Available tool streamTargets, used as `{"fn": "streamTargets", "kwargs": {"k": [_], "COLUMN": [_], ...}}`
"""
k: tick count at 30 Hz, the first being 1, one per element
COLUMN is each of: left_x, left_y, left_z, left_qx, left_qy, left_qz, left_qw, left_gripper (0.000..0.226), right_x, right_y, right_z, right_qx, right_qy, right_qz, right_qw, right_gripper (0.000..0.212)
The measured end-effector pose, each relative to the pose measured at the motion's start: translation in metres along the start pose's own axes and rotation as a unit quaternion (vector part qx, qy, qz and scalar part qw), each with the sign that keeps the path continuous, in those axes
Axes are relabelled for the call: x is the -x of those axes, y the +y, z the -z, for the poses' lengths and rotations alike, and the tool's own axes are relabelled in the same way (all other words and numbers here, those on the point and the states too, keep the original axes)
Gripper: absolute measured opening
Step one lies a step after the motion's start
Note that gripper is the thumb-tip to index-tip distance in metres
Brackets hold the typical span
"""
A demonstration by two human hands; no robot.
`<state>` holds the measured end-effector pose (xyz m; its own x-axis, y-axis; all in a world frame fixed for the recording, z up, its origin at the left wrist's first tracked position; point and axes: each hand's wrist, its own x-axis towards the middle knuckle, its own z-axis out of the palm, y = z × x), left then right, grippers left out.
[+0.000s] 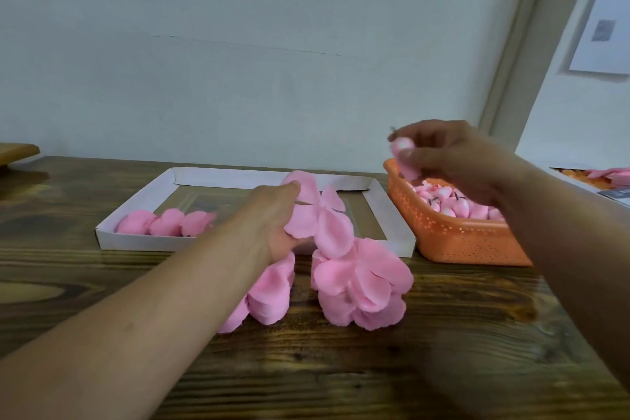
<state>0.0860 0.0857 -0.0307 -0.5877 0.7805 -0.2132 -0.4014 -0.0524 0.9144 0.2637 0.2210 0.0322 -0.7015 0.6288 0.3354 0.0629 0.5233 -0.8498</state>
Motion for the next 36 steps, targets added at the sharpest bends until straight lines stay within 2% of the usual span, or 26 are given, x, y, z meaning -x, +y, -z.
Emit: {"fn": "streamTargets", "kwargs": {"k": [4,7,11,13,17,25,32,36], "left_x": [0.007,0.010,0.018,0.021,0.022,0.022,0.026,0.027], "left_y": [-0.002,-0.002,-0.005,-0.007,-0.011,-0.014,-0.014,-0.014], "left_z": [-0.010,-0.010,-0.007,-0.005,-0.007,-0.003,-0.002,-0.004], "left_qx": [0.042,0.083,0.158,0.170,0.151,0.135,0.130,0.124], "left_qy": [0.005,0.001,-0.076,-0.091,-0.063,-0.064,-0.052,-0.048], "left_qz": [0.000,-0.002,0.027,0.041,0.057,-0.021,-0.040,-0.047], "left_qw": [0.999,0.997,0.984,0.980,0.985,0.989,0.989,0.990], "left_gripper": [0.007,0.008,0.017,0.016,0.013,0.007,0.008,0.009], "right_x": [0.017,0.019,0.021,0.021,0.022,0.027,0.030,0.031], "right_y": [-0.015,-0.013,-0.009,-0.009,-0.010,-0.010,-0.012,-0.014], "right_z": [-0.040,-0.051,-0.057,-0.059,-0.062,-0.061,-0.064,-0.068], "right_qx": [0.074,0.214,0.304,0.314,0.316,0.267,0.285,0.307], "right_qy": [-0.107,-0.121,-0.093,-0.083,-0.076,-0.003,0.028,0.011], "right_qz": [0.046,0.092,0.108,0.116,0.123,0.145,0.162,0.172], "right_qw": [0.990,0.965,0.942,0.939,0.938,0.953,0.944,0.936], "right_gripper": [0.025,0.019,0.027,0.029,0.028,0.010,0.018,0.017]}}
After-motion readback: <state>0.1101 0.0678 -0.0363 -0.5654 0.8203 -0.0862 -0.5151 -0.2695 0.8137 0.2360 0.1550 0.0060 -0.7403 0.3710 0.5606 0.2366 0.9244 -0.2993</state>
